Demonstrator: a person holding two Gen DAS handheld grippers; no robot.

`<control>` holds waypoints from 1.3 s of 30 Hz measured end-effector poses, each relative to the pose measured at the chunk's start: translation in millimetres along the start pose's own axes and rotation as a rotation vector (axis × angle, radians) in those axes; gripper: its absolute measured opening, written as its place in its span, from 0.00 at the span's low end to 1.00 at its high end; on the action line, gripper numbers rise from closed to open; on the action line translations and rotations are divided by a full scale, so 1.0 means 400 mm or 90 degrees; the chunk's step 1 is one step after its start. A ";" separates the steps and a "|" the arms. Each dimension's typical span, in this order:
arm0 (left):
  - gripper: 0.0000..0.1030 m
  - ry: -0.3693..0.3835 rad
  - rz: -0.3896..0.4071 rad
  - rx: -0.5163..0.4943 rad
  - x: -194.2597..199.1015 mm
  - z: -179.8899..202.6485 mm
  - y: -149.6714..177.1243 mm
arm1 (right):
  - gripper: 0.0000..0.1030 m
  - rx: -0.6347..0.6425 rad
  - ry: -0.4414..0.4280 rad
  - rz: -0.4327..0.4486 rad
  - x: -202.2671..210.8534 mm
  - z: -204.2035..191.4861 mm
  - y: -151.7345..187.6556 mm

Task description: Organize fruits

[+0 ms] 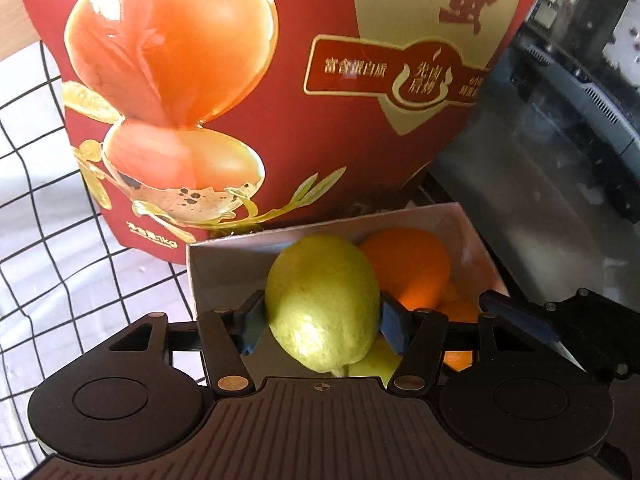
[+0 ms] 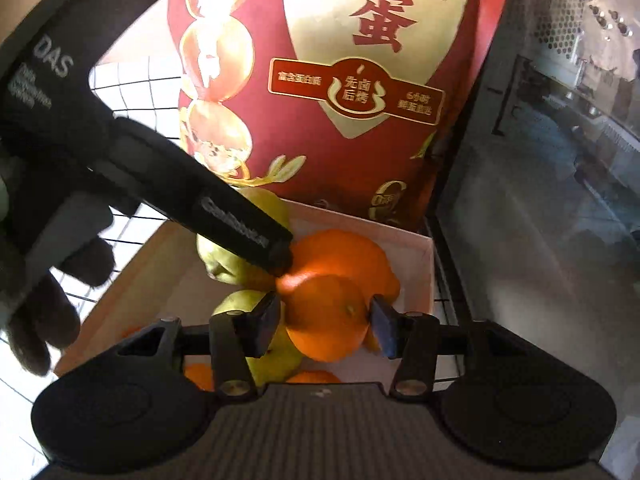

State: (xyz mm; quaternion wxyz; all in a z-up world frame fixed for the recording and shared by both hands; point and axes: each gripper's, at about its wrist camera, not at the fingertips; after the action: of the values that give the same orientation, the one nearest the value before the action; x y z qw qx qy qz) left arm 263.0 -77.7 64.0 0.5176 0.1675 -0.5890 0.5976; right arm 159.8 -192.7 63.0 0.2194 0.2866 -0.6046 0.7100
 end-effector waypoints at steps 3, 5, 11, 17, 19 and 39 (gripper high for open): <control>0.62 0.009 0.027 0.006 0.031 -0.006 0.001 | 0.69 -0.009 0.010 -0.007 0.002 0.011 0.002; 0.59 0.010 0.061 0.013 0.062 -0.012 0.002 | 0.69 -0.022 -0.001 -0.009 0.006 0.018 0.008; 0.58 0.053 0.172 0.036 0.186 -0.035 0.028 | 0.73 -0.062 -0.048 -0.006 0.021 0.027 0.018; 0.58 0.001 0.258 0.037 0.294 -0.052 0.114 | 0.74 -0.063 -0.029 0.051 0.072 0.008 0.030; 0.58 -0.009 0.264 0.049 0.319 -0.052 0.154 | 0.74 -0.052 -0.020 0.063 0.089 -0.001 0.040; 0.59 -0.205 0.189 0.079 0.277 0.041 0.673 | 0.82 0.003 -0.036 -0.013 0.202 -0.113 0.328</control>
State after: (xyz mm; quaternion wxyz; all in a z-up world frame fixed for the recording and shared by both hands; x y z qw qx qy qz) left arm -8.8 16.3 15.2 0.3117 0.2039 -0.6444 0.6678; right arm 7.3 -173.8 16.7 0.2089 0.3132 -0.6062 0.7005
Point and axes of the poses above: each gripper's, at about its wrist camera, not at the fingertips, and x roughly against the way its jaws point, z to its right, y to its underside, and after that the axes turned 2 degrees about y, right-handed
